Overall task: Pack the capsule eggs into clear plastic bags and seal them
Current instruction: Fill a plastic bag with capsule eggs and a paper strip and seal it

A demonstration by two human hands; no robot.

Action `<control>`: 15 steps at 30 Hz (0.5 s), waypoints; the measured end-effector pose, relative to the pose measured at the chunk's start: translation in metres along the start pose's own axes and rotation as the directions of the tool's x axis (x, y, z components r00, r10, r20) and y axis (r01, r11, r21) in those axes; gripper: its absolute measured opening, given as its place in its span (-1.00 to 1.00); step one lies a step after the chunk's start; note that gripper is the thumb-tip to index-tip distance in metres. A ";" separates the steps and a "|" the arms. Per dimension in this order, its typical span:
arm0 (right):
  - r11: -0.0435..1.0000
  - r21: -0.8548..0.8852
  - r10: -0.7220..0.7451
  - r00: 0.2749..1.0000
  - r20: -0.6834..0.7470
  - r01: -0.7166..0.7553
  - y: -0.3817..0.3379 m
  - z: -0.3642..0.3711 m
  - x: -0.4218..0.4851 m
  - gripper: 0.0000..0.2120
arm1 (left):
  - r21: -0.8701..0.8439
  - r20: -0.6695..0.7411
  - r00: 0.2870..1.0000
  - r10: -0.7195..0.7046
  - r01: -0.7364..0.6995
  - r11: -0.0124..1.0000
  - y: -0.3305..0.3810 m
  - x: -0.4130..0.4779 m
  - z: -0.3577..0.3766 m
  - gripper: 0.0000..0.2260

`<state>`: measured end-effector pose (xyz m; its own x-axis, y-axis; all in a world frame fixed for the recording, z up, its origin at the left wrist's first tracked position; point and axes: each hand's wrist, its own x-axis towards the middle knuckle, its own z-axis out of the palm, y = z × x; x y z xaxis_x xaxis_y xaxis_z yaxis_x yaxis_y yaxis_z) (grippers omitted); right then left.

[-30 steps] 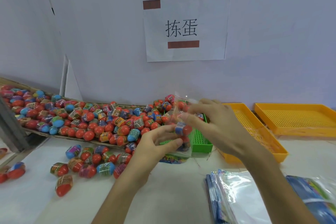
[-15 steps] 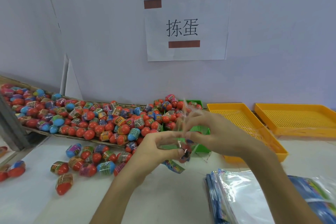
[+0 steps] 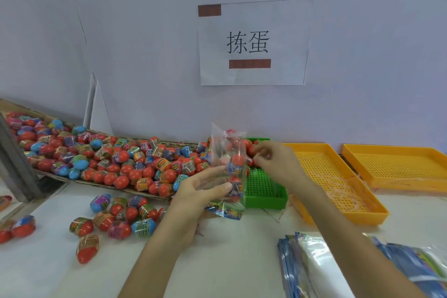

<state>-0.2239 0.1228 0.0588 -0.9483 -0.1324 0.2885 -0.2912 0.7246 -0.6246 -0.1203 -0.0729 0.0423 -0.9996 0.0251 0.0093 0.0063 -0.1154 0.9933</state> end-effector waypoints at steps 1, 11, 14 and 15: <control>0.998 -0.056 -0.036 0.994 0.102 0.042 0.000 0.010 0.007 -0.82 | -0.012 -0.006 1.000 -0.002 0.002 1.000 0.001 0.001 -0.001 -0.65; 0.997 0.083 0.004 1.000 -0.028 -0.002 0.005 0.020 0.007 -0.71 | -0.039 0.106 0.994 -0.031 0.036 0.999 0.002 0.001 -0.003 -0.65; 0.883 0.469 0.126 0.964 -0.236 0.000 -0.006 -0.019 -0.011 -0.68 | 0.002 0.086 0.995 -0.041 0.041 0.999 0.000 0.001 0.000 -0.58; 0.838 0.543 0.111 0.955 -0.273 0.058 -0.011 -0.033 -0.017 -0.71 | 0.020 0.084 0.996 -0.036 0.034 0.999 0.000 0.000 0.001 -0.58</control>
<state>-0.2000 0.1394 0.0852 -0.9038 0.1389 0.4048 -0.3676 0.2322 -0.9005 -0.1204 -0.0720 0.0421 -0.9935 0.1127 -0.0163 -0.0270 -0.0942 0.9952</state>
